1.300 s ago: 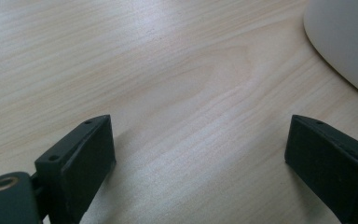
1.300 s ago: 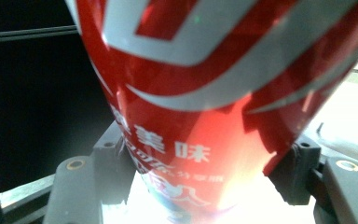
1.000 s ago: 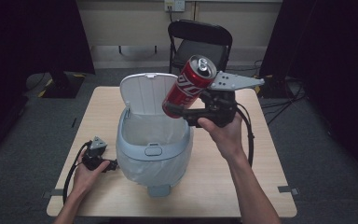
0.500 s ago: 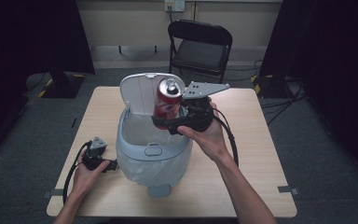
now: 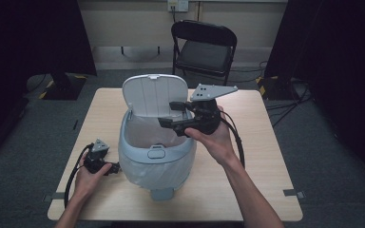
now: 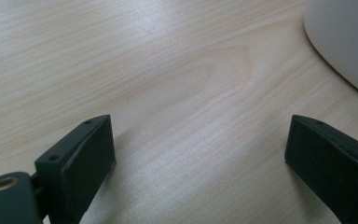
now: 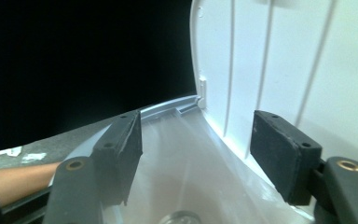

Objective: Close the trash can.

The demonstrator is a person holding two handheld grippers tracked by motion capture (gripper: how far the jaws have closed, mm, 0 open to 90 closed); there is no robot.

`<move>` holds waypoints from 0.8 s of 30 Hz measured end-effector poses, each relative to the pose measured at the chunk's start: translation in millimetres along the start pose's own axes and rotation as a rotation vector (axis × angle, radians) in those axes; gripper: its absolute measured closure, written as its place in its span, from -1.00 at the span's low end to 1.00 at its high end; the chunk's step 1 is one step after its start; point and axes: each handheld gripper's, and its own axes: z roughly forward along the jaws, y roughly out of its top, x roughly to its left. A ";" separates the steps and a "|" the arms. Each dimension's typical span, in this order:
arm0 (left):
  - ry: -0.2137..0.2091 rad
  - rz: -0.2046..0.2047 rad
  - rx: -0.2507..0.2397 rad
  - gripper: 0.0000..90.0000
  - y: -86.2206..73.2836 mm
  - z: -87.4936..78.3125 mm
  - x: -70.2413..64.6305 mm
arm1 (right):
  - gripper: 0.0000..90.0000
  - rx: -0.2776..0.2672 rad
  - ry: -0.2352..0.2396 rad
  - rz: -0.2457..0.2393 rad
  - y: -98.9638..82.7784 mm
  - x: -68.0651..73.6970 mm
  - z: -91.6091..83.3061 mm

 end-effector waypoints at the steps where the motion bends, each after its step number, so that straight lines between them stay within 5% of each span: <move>1: 0.000 0.000 0.000 -0.83 0.0 0.0 0.0 | -0.23 -0.002 -0.004 0.000 -0.5 -0.4 -1.8; 24: 0.000 0.000 0.000 -0.83 0.0 0.0 0.0 | -0.30 -0.017 -0.227 0.092 -18.1 -49.6 -44.7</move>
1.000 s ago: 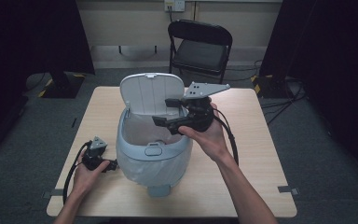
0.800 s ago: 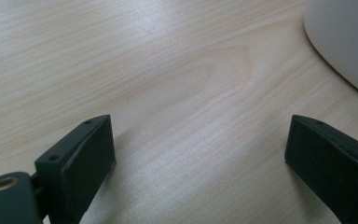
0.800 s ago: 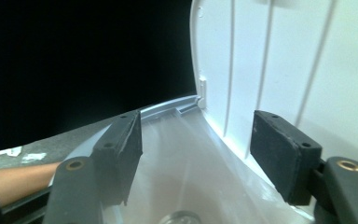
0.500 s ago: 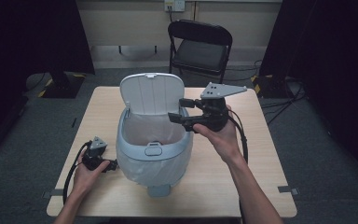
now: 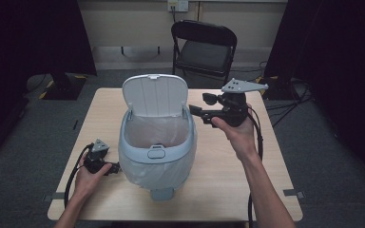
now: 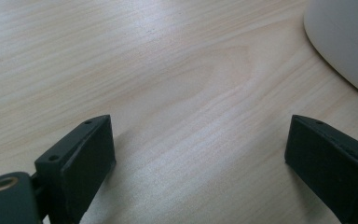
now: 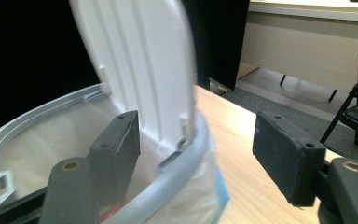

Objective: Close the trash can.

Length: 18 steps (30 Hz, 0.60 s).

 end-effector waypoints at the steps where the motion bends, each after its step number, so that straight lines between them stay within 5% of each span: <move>1: 0.000 0.001 0.000 -0.83 0.0 0.0 0.0 | -0.30 0.002 -0.016 0.006 2.1 -6.0 1.6; 18: 0.000 0.000 0.000 -0.83 0.0 0.0 0.0 | -0.34 0.005 -0.118 0.041 22.8 -40.5 33.5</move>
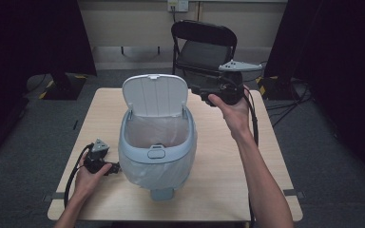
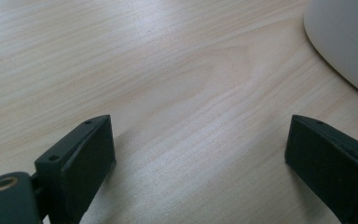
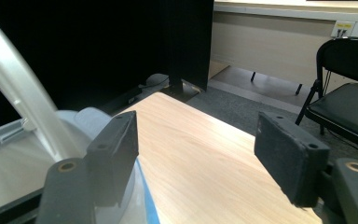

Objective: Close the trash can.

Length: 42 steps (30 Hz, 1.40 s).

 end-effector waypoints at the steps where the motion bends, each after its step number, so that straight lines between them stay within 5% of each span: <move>1: 0.000 0.000 0.000 -0.83 0.0 0.0 0.0 | -0.34 0.000 0.000 0.000 0.0 0.0 0.0; 2: 0.000 0.000 0.000 -0.83 0.0 0.0 0.0 | -0.33 -0.003 0.033 0.042 0.4 -1.4 3.2; 13: 0.000 0.000 0.000 -0.83 0.0 0.0 0.0 | -0.23 -0.030 0.097 0.037 3.8 6.7 6.4; 21: 0.000 0.001 0.001 -0.83 0.0 -0.1 0.1 | -0.20 0.001 0.167 0.020 3.5 13.3 5.1; 28: 0.000 0.001 0.000 -0.83 0.0 0.0 0.1 | -0.23 0.036 0.221 -0.049 -1.0 38.1 -3.5; 37: 0.000 0.001 0.001 -0.83 0.0 -0.1 0.1 | -0.26 0.066 0.229 -0.075 -21.1 58.3 -12.1; 42: 0.000 0.001 0.001 -0.83 0.0 -0.1 0.1 | -0.29 0.119 0.282 -0.114 -26.5 79.8 -7.8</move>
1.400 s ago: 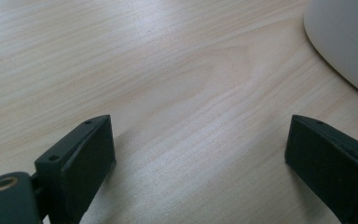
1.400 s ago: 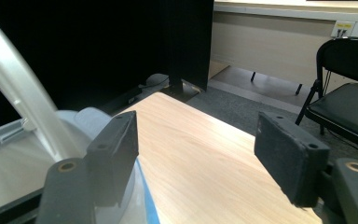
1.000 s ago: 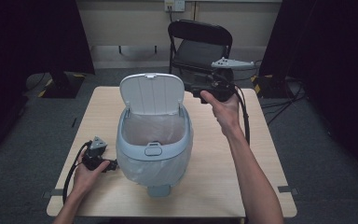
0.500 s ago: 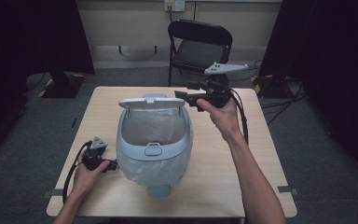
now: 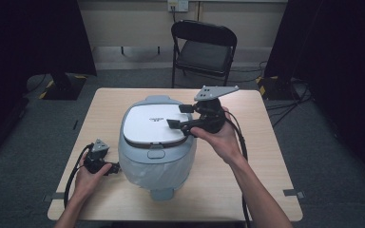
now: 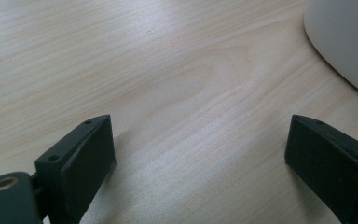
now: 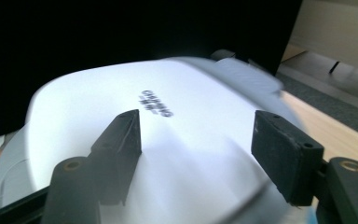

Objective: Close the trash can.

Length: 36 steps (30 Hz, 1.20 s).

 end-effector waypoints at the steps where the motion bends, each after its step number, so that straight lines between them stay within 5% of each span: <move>1: 0.000 0.000 0.000 -0.83 0.0 0.0 0.0 | -0.30 0.009 0.007 -0.004 -0.2 3.0 2.1; 8: 0.000 0.000 0.000 -0.83 0.0 0.0 0.0 | -0.50 0.004 0.016 -0.040 -4.7 22.7 11.2; 21: 0.001 0.000 0.000 -0.83 0.0 0.0 0.0 | -0.49 0.054 -0.046 -0.100 -8.3 45.5 12.6; 31: 0.001 -0.002 0.000 -0.83 0.0 0.0 -0.1 | -0.50 0.017 -0.011 -0.059 -6.7 36.4 14.7; 36: 0.000 -0.002 0.000 -0.83 0.0 0.0 -0.1 | -0.44 -0.041 -0.060 -0.041 -7.1 27.6 1.7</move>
